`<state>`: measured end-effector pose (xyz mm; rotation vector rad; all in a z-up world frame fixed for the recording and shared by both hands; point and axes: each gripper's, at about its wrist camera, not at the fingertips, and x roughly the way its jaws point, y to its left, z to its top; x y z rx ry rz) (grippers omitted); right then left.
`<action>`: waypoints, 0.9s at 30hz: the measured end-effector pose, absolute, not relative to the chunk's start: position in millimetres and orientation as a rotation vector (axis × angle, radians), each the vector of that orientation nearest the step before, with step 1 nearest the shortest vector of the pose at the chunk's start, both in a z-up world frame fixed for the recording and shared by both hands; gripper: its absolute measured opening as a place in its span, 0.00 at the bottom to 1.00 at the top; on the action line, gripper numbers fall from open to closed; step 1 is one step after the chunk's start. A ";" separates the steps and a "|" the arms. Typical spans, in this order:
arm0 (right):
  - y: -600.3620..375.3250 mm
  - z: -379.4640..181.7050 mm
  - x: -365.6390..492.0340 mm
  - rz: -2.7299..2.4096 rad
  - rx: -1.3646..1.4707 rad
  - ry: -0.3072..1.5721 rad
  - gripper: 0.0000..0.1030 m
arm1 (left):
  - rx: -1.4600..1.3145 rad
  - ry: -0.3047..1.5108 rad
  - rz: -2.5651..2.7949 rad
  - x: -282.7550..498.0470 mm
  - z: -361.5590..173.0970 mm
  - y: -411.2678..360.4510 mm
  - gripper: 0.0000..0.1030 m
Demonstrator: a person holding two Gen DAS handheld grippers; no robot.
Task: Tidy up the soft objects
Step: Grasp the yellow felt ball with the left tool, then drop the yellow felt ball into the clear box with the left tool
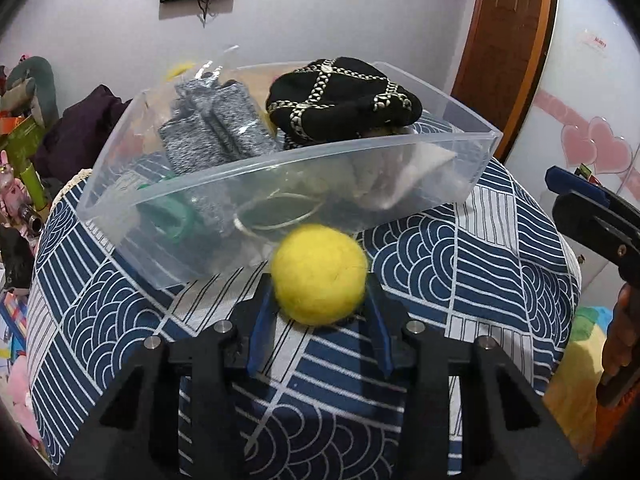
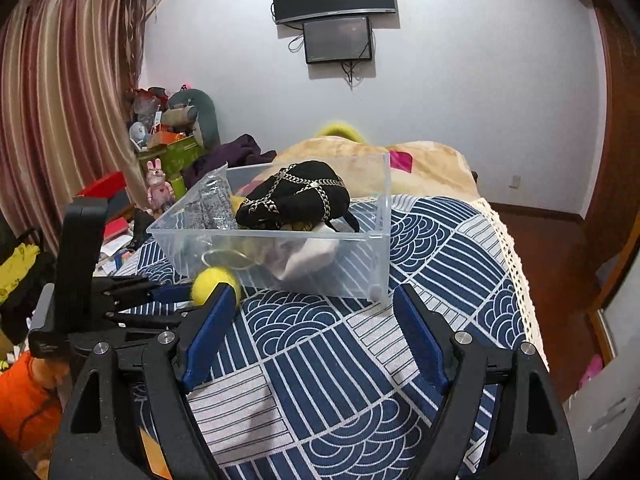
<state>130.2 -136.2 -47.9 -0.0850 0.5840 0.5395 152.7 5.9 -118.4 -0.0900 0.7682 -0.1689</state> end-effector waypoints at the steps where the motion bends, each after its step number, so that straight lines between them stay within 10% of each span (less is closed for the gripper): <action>1: -136.5 -48.4 129.8 0.540 -0.083 0.584 0.76 | -0.087 0.760 -0.166 149.6 -116.8 7.1 0.42; 27: -131.0 -37.1 126.3 0.546 -0.061 0.542 0.76 | -0.129 0.646 -0.140 181.7 -61.6 24.9 0.48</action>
